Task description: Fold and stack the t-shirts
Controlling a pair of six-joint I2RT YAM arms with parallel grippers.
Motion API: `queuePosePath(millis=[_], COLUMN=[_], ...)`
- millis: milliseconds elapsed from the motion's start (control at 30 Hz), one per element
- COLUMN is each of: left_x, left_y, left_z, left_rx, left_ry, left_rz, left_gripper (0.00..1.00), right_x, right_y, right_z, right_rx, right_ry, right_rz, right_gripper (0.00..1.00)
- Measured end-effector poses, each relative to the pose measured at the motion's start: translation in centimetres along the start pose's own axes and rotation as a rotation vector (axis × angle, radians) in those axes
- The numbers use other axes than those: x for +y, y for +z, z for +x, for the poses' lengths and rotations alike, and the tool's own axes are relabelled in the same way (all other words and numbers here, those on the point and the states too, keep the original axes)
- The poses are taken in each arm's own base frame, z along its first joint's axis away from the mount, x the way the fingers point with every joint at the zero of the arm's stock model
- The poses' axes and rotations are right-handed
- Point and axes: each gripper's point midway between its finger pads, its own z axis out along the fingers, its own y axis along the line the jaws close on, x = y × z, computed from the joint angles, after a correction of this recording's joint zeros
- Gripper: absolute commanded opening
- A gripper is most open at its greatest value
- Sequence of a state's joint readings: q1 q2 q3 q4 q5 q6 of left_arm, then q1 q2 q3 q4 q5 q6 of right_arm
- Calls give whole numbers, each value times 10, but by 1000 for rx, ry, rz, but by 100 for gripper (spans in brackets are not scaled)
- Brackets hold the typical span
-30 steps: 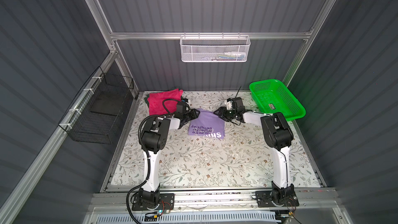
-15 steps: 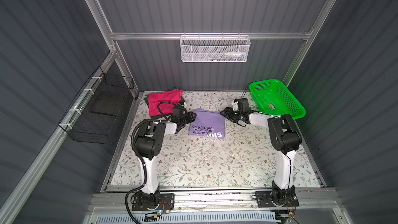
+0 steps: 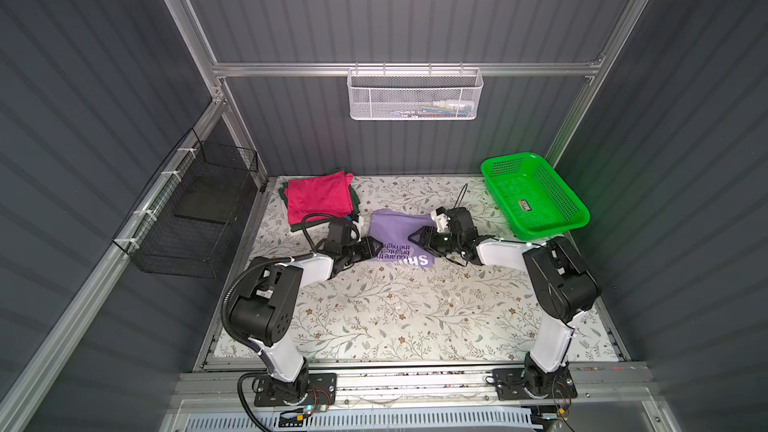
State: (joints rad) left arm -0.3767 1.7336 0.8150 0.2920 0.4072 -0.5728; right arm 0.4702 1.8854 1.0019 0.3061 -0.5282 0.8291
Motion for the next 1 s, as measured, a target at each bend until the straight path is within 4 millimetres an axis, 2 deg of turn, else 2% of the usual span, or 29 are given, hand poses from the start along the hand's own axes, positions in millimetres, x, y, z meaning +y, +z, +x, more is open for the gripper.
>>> queuePosePath(millis=[100, 200, 333, 500, 567, 633, 733, 800, 867, 1000], left_x=[2, 7, 13, 14, 5, -15, -50, -67, -73, -67], left_y=[10, 13, 12, 4, -1, -1, 9, 21, 34, 57], left_z=[14, 21, 27, 33, 31, 31, 27, 26, 28, 42], left_rx=[42, 51, 50, 44, 37, 39, 50, 61, 81, 139], left_ry=[-11, -28, -45, -39, -21, 9, 40, 45, 40, 8], left_rz=[-3, -24, -47, -79, -72, -21, 98, 161, 198, 201], left_gripper=[38, 39, 38, 37, 38, 37, 36, 36, 35, 34], right_x=[-4, -17, -39, -54, -58, -60, -60, -60, -62, -70], right_y=[5, 2, -11, -31, -36, -39, -44, -47, -53, -70], right_z=[12, 21, 31, 29, 26, 24, 26, 28, 32, 38], right_rx=[23, 30, 37, 9, -2, -10, -14, -16, -19, -41], right_ry=[34, 71, 115, 127, 124, 117, 109, 105, 106, 118], right_rz=[0, 36, 104, 144, 165, 179, 188, 190, 197, 214], right_gripper=[62, 63, 63, 64, 64, 65, 65, 65, 65, 65])
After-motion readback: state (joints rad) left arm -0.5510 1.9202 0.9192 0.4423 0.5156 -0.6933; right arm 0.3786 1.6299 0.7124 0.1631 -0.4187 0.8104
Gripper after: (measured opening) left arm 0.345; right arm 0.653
